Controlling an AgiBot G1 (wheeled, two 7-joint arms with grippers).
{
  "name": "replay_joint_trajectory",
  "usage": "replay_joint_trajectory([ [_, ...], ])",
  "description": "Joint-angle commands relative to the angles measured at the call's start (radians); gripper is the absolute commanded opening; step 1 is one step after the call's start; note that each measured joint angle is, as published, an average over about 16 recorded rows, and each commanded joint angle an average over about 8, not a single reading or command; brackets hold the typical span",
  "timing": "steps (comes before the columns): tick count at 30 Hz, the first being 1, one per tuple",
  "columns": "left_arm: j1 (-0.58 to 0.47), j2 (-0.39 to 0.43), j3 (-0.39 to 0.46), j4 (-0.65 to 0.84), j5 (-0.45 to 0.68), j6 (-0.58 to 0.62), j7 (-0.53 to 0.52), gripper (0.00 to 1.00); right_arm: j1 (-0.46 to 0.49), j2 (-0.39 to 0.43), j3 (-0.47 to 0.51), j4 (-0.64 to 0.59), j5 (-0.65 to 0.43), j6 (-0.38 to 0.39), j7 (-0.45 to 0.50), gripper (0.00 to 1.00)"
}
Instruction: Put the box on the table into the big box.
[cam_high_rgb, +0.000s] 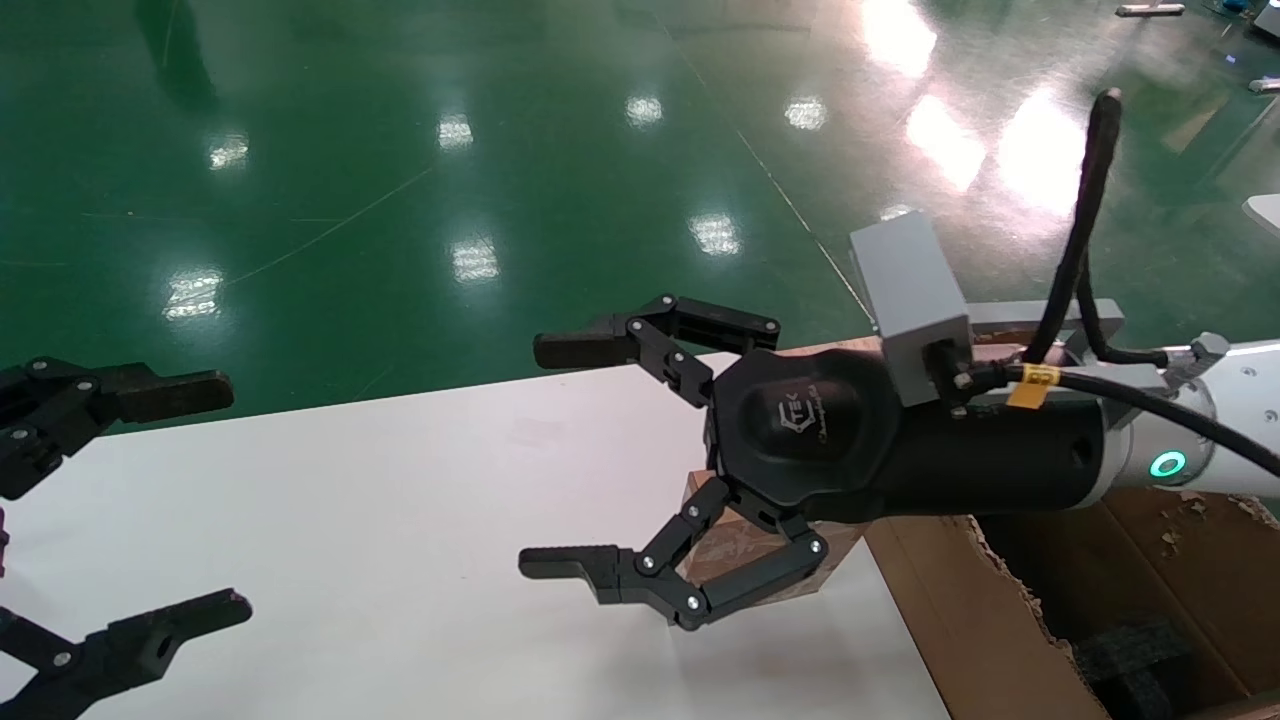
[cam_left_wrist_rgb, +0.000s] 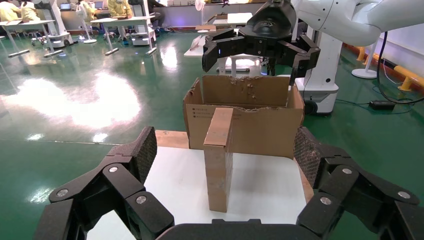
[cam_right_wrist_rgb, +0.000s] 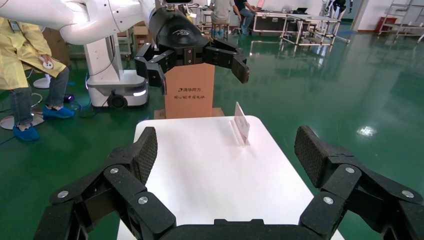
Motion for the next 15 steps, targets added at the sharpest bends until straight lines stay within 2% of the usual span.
replay_joint_trajectory([
  [1,0.0,0.0,0.0,0.0,0.0,0.0,0.0,1.0,0.0,0.0,0.0,0.0,0.0,0.0,0.0,1.0],
  [15,0.0,0.0,0.0,0.0,0.0,0.0,0.0,1.0,0.0,0.0,0.0,0.0,0.0,0.0,0.0,1.0],
])
